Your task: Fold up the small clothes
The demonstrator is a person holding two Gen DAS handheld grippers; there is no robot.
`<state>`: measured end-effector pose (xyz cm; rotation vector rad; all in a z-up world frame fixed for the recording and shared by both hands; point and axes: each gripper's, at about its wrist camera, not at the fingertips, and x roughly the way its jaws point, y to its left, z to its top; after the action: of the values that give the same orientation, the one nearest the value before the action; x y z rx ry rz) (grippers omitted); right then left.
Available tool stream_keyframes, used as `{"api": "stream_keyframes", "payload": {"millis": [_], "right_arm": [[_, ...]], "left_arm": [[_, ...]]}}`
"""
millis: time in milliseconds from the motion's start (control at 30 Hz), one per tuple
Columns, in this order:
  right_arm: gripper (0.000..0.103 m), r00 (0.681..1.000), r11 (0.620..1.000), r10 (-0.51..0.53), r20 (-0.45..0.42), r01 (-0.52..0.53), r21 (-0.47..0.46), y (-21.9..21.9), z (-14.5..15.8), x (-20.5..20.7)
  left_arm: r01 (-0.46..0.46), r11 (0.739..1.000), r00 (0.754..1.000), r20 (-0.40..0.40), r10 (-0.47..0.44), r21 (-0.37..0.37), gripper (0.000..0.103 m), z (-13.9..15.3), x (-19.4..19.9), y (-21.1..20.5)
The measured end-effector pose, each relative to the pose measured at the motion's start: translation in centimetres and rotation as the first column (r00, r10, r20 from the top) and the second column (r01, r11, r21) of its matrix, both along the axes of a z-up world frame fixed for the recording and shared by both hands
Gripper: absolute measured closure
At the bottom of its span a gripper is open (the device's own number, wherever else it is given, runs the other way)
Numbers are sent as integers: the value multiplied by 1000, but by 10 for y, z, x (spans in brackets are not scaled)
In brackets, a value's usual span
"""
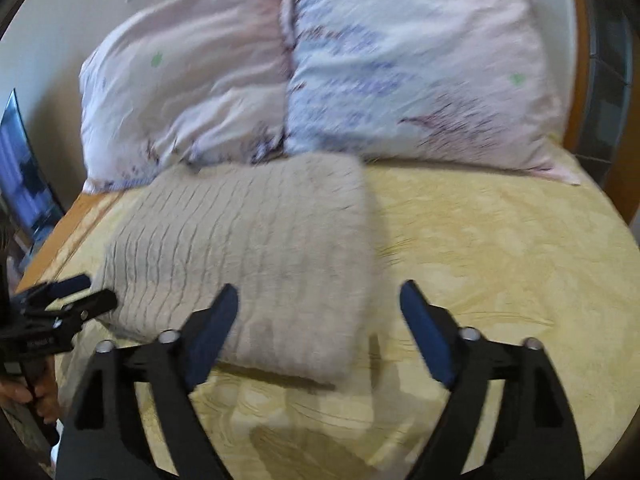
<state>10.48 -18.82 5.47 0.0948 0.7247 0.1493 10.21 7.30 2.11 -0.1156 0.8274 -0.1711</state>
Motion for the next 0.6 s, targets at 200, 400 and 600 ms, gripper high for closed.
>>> {"api": "stream_keyframes", "payload": {"millis": [200,400,600], "right_arm": [[1,998,998,-61,25,62,-19,-1,0,-18],[1,999,999,1,-34,-2,-39,21,-13,-25],[1,990,995,-10,-137,-4,-97,39,-35,-20]], "left_arm": [[-58,997,998,-10,59,49,2,-1,-19,-1],[-51,995,996,-69,57,84,2,-11,-24,-15],[-50,987,989,-129,70,154,2,-23,-21,-25]]}}
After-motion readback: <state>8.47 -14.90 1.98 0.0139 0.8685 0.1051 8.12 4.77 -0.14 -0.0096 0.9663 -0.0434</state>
